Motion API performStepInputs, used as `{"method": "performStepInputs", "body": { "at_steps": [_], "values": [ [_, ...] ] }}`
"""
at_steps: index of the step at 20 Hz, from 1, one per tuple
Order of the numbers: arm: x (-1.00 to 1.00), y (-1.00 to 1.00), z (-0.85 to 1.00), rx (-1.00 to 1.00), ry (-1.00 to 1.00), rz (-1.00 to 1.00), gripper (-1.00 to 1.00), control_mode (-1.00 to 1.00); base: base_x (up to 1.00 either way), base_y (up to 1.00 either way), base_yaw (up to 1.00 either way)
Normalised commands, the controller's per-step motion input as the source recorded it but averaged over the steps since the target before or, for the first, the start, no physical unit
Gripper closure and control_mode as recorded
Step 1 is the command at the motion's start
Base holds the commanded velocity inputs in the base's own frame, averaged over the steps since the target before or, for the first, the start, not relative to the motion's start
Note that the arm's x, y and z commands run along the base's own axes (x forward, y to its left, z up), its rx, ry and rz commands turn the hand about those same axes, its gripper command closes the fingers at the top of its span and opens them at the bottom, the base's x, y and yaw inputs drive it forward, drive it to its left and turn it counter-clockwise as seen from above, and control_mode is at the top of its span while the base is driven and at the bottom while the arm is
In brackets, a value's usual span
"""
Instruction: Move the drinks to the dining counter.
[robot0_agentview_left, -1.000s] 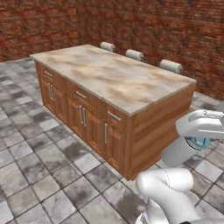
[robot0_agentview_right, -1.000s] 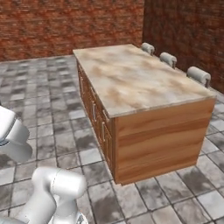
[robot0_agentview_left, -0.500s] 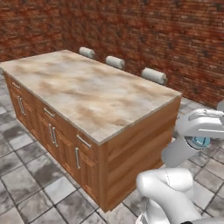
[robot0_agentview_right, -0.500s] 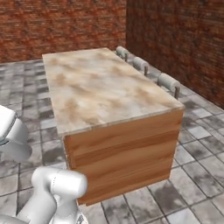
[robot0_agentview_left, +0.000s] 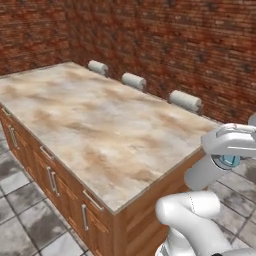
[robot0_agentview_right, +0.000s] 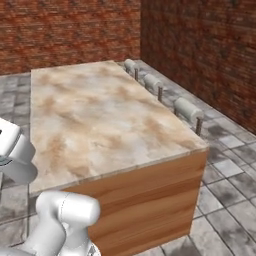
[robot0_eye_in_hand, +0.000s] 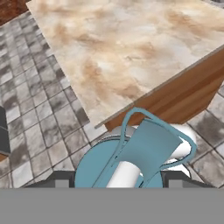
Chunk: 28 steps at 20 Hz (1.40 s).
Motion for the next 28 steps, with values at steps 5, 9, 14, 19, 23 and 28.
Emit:
{"method": "performStepInputs", "body": {
  "at_steps": [5,9,14,19,23,28],
  "values": [
    [0.0,0.0,0.0,0.0,0.0,0.0,1.0,1.0,1.0,0.25,0.2],
    [0.0,0.0,0.0,0.0,0.0,0.0,1.0,1.0,1.0,-0.04,0.36],
    [0.0,0.0,0.0,0.0,0.0,0.0,1.0,1.0,1.0,0.0,0.5],
    [0.0,0.0,0.0,0.0,0.0,0.0,1.0,1.0,1.0,0.0,0.53],
    [0.0,0.0,0.0,0.0,0.0,0.0,1.0,1.0,1.0,0.0,0.25],
    [0.0,0.0,0.0,0.0,0.0,0.0,1.0,1.0,1.0,0.0,0.0]
  ]
}}
